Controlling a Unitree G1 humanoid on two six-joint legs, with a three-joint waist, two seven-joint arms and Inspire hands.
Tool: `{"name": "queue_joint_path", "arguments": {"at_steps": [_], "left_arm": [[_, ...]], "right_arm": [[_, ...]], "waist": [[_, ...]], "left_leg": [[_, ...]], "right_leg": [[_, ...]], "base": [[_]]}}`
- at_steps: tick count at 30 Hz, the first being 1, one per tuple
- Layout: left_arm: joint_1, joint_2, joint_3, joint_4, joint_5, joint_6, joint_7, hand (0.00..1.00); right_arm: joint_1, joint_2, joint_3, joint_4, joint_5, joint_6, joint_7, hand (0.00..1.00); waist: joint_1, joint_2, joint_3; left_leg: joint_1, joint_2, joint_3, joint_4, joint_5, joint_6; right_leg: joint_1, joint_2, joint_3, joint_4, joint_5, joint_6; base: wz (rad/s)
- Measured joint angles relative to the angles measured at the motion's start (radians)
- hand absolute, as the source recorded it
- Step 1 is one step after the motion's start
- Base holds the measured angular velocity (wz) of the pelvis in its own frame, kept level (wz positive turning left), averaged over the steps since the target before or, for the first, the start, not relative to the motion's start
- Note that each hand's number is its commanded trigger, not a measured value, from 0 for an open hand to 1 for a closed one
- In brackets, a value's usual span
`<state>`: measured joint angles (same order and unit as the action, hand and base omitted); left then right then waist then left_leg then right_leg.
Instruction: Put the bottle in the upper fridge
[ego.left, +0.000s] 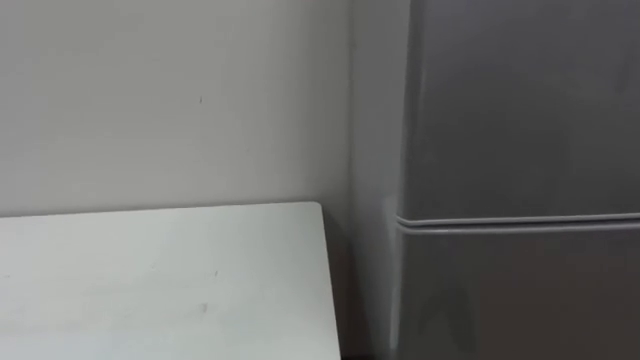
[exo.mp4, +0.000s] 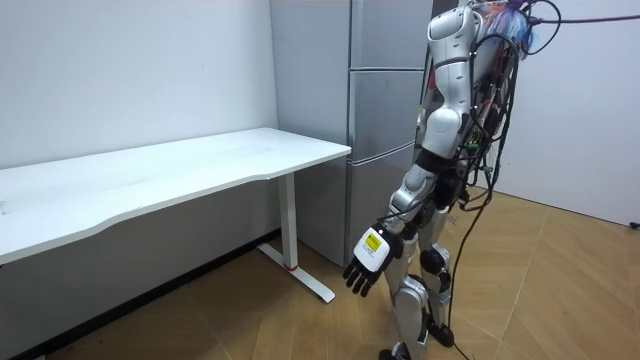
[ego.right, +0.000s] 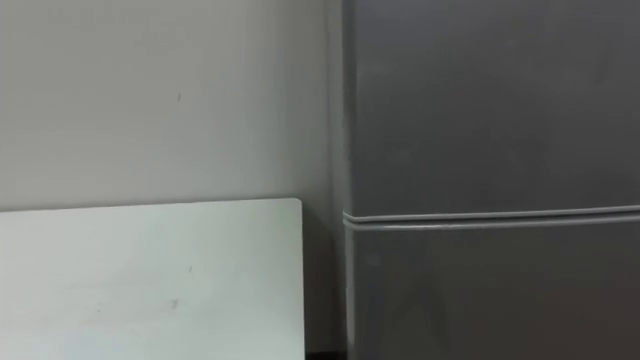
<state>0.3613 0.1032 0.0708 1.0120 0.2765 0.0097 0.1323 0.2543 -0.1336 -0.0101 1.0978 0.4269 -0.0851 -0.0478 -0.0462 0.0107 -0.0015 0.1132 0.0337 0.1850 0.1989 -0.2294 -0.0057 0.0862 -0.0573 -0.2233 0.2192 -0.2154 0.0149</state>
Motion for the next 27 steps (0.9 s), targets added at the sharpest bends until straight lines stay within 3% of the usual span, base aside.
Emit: {"name": "queue_joint_path", "arguments": {"at_steps": [12,27], "left_arm": [[-0.023,0.000,-0.017,0.030,0.001,0.043,-0.058,0.00],[-0.035,0.000,-0.038,0.032,0.001,0.063,-0.057,0.00]], "right_arm": [[-0.018,-0.018,0.009,0.067,0.083,0.038,0.164,0.00],[-0.043,-0.032,0.022,0.099,0.083,0.057,0.205,0.00]], "waist": [[0.006,-0.008,0.0013],[0.006,-0.012,0.0037]], "left_leg": [[-0.016,0.007,-0.009,0.028,-0.014,-0.003],[-0.016,0.005,-0.026,0.028,-0.014,-0.004]], "right_leg": [[0.003,0.001,-0.017,0.000,-0.003,-0.003],[0.011,0.002,-0.024,-0.001,-0.009,-0.003]], "base": [[0.02],[0.02]]}}
